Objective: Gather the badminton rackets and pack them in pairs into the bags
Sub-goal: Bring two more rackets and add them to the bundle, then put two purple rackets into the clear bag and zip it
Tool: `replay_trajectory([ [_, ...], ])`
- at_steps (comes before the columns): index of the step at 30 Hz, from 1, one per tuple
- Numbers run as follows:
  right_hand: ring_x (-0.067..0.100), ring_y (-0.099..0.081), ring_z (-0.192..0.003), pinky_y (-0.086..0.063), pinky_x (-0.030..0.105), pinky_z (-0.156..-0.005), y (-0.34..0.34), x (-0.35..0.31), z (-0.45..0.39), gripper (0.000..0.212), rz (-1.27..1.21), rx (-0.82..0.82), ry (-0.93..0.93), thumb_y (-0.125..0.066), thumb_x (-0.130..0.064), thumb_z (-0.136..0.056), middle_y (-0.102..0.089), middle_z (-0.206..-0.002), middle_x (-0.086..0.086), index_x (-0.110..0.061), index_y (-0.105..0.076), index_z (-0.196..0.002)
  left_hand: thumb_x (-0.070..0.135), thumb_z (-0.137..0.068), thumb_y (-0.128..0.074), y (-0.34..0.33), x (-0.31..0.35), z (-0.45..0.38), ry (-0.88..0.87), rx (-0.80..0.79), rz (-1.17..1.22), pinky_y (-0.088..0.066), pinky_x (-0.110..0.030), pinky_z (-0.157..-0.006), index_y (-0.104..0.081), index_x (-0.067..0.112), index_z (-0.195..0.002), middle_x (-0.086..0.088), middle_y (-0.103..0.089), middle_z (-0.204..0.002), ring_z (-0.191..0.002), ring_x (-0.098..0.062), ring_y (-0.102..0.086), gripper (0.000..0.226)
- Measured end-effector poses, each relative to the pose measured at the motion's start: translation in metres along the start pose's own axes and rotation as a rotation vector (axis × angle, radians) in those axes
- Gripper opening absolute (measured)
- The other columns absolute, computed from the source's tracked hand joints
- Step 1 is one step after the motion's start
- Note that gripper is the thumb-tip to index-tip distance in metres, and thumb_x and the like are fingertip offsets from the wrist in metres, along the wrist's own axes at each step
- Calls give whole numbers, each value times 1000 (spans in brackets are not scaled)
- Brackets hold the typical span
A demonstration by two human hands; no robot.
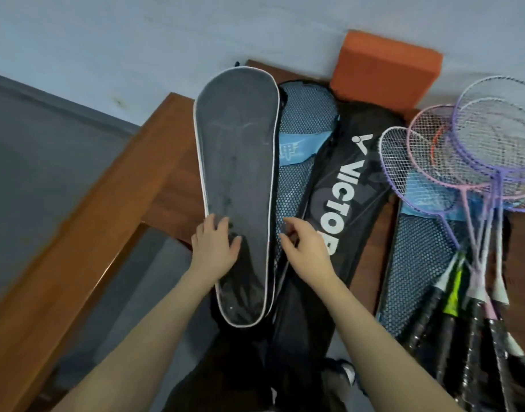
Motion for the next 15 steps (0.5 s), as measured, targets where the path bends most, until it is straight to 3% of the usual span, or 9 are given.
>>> replay_trajectory([
  [3,28,-53,-111,-42,45,-94,-33,-18,-16,46,127,-26,-105,-58,-29,-87,-57,-120,9,-11,-47,-128,32,-89,-54,5,-29,-18,15,-27,-3,-31,-45,-98,-34,9,-136,-16,-28,-142,-123,-37,-33,56],
  [9,31,-45,-118,-37,43,-98,-60,-28,-27,60,276,-53,-263,-59,-27,-87,-45,-129,13,-8,-33,-138,16,-83,-62,8,-60,-42,-148,-72,223,-42,-41,-96,-40,6,-133,-16,-40,-126,-111,-31,-46,55],
  [13,30,-51,-107,-40,41,-96,-61,-28,-34,50,132,7,-337,-58,-10,-85,-51,-117,13,-5,-43,-132,6,-82,-64,10,-65,-43,-193,-75,376,-28,-12,-92,-43,1,-131,-14,-39,-124,-105,-14,-42,54],
  [15,28,-55,-98,-43,34,-90,-59,-31,-34,42,85,29,-309,-56,-3,-83,-56,-106,13,-4,-52,-125,5,-83,-64,11,-67,-44,-193,-82,394,-25,-8,-89,-41,0,-133,-13,-38,-126,-103,-10,-39,56],
])
Point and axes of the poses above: each hand's wrist, its own z-axis away from the middle knuckle, its own y-axis out of the back of the hand, x = y × z, the point moved 1 cm from there along -z, towards the middle knuckle
